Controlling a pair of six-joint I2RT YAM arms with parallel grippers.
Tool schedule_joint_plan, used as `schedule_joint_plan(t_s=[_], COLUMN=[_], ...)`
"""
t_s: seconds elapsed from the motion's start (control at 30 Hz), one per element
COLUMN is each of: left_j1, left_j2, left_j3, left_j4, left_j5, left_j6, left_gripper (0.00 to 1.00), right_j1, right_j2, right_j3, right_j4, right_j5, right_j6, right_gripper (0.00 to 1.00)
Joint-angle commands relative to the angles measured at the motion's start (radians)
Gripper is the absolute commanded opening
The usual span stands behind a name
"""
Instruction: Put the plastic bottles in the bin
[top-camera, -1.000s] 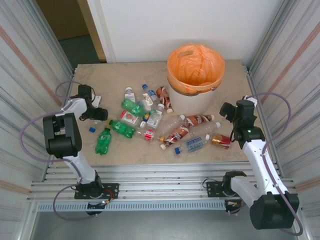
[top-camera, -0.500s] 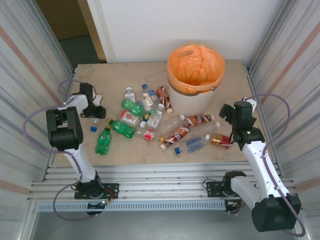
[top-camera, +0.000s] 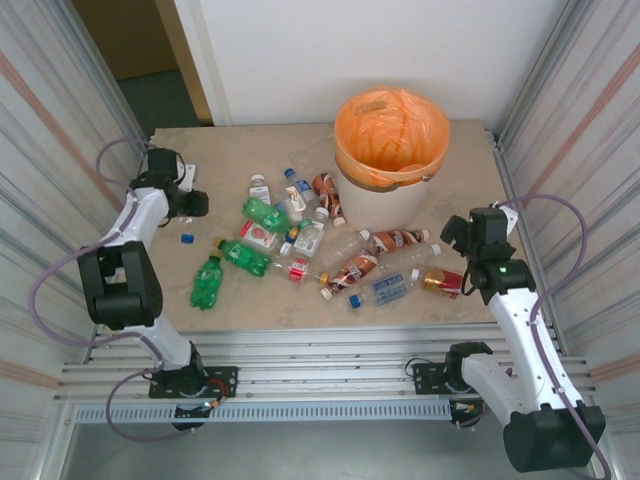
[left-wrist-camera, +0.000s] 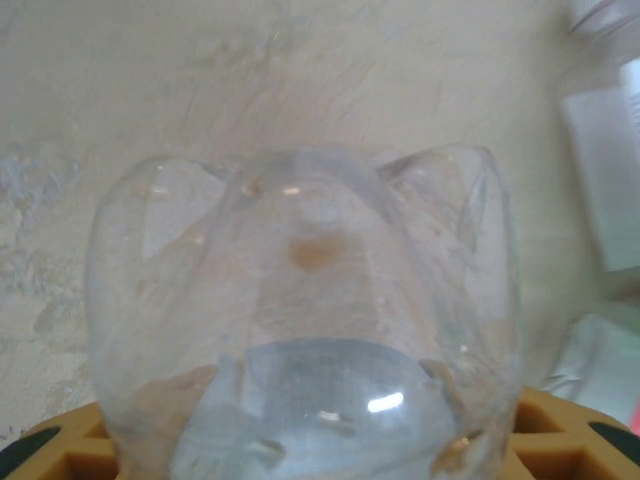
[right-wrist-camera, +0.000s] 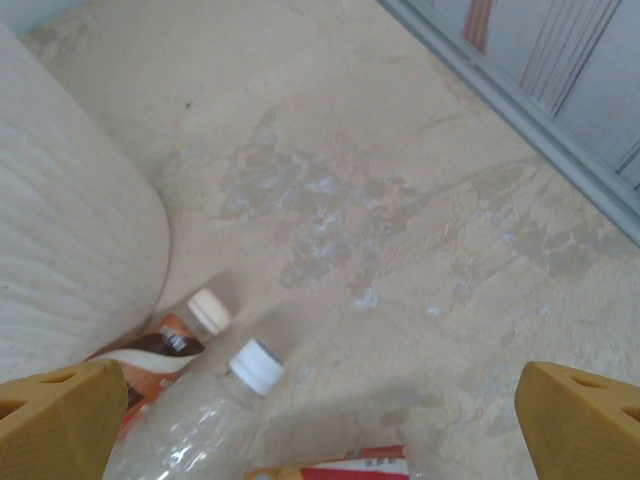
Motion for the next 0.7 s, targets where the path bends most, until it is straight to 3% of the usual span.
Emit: schedule_joint_plan(t_s=[0.0,0.33,0.43,0.67], left_j1=[-0.051,-0.097,-0.096,-0.102], left_j2=[-0.055,-0.283,-0.357,-0.488], left_j3=[0.055,-0.034,-0.088,-0.21], left_j4=[0.013,0.111,0.172,0.392], left_j5=[0.012,0.174,0.248,0.465], left_j6=[-0.073,-0.224,-0.297,-0.546], left_gripper=[0.31,0.28,0.27,0.25], right_j1=[0.032,0.189,0.267,0.494], right_j2=[0.0,0.003,0.019,0.132], right_j3=[0.06,0.234,0.312,0.464], right_j4=[-0.075,-0.122,-0.126,-0.072], right_j5=[-0.05,-0.106,-0.121,-0.238], right_j6=[0.045,0.045,0.037,0.0], right_gripper=[0.98,0.98,1.0,0.94])
